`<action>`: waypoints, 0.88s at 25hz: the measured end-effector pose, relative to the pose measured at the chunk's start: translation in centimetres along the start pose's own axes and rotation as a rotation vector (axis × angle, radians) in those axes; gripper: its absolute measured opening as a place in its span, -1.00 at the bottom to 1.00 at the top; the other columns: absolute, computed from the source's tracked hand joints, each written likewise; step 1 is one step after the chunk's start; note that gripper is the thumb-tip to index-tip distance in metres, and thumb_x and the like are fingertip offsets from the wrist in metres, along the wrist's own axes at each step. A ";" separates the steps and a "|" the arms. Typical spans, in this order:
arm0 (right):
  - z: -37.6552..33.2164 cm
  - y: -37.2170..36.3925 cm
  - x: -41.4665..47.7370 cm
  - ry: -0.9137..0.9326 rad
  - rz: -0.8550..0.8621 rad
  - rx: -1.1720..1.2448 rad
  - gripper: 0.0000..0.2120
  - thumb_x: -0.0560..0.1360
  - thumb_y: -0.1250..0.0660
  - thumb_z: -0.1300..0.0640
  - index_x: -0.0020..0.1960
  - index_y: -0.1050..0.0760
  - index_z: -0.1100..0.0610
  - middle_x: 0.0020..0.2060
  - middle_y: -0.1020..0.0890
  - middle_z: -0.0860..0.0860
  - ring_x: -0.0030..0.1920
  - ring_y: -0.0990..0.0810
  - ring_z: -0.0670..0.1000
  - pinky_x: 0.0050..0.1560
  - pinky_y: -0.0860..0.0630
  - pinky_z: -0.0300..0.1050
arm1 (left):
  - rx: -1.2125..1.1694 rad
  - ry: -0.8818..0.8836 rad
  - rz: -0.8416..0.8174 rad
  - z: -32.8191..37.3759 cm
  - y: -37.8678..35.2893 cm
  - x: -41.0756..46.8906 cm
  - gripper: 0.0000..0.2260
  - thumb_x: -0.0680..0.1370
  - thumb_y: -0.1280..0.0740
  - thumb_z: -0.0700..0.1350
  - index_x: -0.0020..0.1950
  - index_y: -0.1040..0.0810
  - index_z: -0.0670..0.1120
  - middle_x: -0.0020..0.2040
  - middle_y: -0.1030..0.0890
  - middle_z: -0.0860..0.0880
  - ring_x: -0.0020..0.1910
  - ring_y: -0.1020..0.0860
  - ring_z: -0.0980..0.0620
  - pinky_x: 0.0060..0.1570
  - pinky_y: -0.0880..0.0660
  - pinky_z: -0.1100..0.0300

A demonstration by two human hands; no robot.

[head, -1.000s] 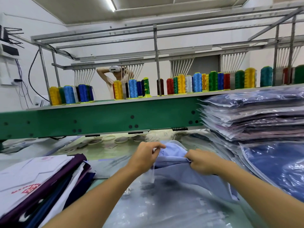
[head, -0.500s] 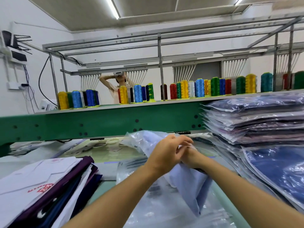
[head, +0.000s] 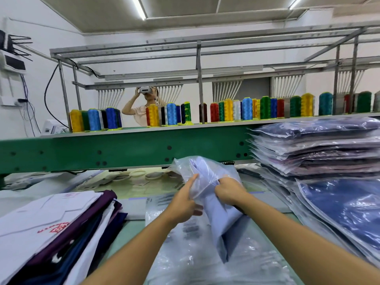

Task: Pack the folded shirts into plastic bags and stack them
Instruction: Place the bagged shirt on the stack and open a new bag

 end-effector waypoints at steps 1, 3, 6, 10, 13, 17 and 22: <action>-0.1 -0.2 0.2 -0.036 -0.018 -0.026 -0.82 0.56 -0.16 0.32 -0.15 -0.48 0.19 -0.10 -0.59 0.17 -0.10 -0.51 0.14 -0.19 -0.40 -0.07 | 0.026 -0.005 -0.034 0.0 -0.2 -0.2 -0.20 0.51 -0.09 -0.47 0.59 -0.18 0.23 0.39 -0.43 0.02 -0.09 -0.73 -0.12 -0.10 -0.68 -0.04; -0.1 -0.3 0.7 -0.119 -0.011 -0.056 -0.77 0.62 -0.21 0.27 0.22 -0.54 0.25 0.18 -0.59 0.17 0.17 -0.56 0.15 0.17 -0.49 -0.06 | 0.047 0.015 -0.101 -0.2 -0.4 -0.8 -0.17 0.51 -0.06 -0.53 0.57 -0.22 0.26 0.51 -0.29 -0.08 -0.06 -0.72 -0.18 -0.06 -0.67 -0.10; -0.4 -1.5 1.5 -0.138 -0.008 -0.152 -0.78 0.62 -0.28 0.18 0.25 -0.49 0.16 0.11 -0.55 0.06 0.15 -0.53 0.07 0.25 -0.45 -0.12 | 0.045 0.049 -0.191 -1.0 -0.2 -2.0 -0.15 0.52 -0.04 -0.56 0.50 -0.27 0.33 0.54 -0.28 -0.19 -0.03 -0.72 -0.20 0.01 -0.65 -0.19; -0.2 -3.6 2.5 -0.164 -0.018 -0.181 -0.75 0.57 -0.33 0.20 -0.25 -0.34 0.09 -0.30 -0.38 -0.01 -0.20 -0.41 0.04 -0.10 -0.36 -0.15 | 0.038 0.093 -0.261 -2.5 0.8 -2.9 -0.14 0.53 -0.04 -0.55 0.55 -0.23 0.31 0.52 -0.33 -0.20 0.02 -0.71 -0.22 0.08 -0.62 -0.21; -0.8 -4.3 3.9 -0.195 0.030 -0.106 -0.82 0.60 -0.28 0.20 0.17 -0.54 0.21 0.03 -0.57 0.15 0.09 -0.55 0.15 0.08 -0.44 -0.08 | 0.010 0.141 -0.300 -3.8 1.2 -3.3 -0.16 0.53 -0.07 -0.55 0.55 -0.26 0.30 0.48 -0.38 -0.18 0.03 -0.70 -0.25 0.09 -0.62 -0.21; -1.3 -4.8 4.8 -0.144 0.088 -0.232 -0.77 0.62 -0.14 0.26 0.08 -0.58 0.19 0.03 -0.64 0.10 -0.01 -0.58 0.11 0.00 -0.44 -0.13 | -0.058 0.212 -0.329 -5.6 1.7 -3.6 -0.19 0.53 -0.14 -0.54 0.53 -0.30 0.26 0.40 -0.46 -0.18 0.05 -0.68 -0.30 0.10 -0.61 -0.22; -1.0 -5.7 6.4 -0.191 0.100 0.065 -0.64 0.67 -0.13 0.01 0.18 -0.57 0.23 -0.05 -0.55 0.12 -0.28 -0.38 -0.09 -0.28 -0.27 -0.30 | 0.024 0.197 -0.162 -6.8 3.5 -2.9 -0.18 0.49 -0.18 -0.49 0.53 -0.25 0.28 0.34 -0.44 -0.14 -0.02 -0.71 -0.24 0.01 -0.64 -0.23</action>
Point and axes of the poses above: each hand's wrist, its own x-axis towards the middle knuckle, its own y-axis out of the back of the hand, z = x × y, the point moved 6 cm from there along x, towards the middle knuckle
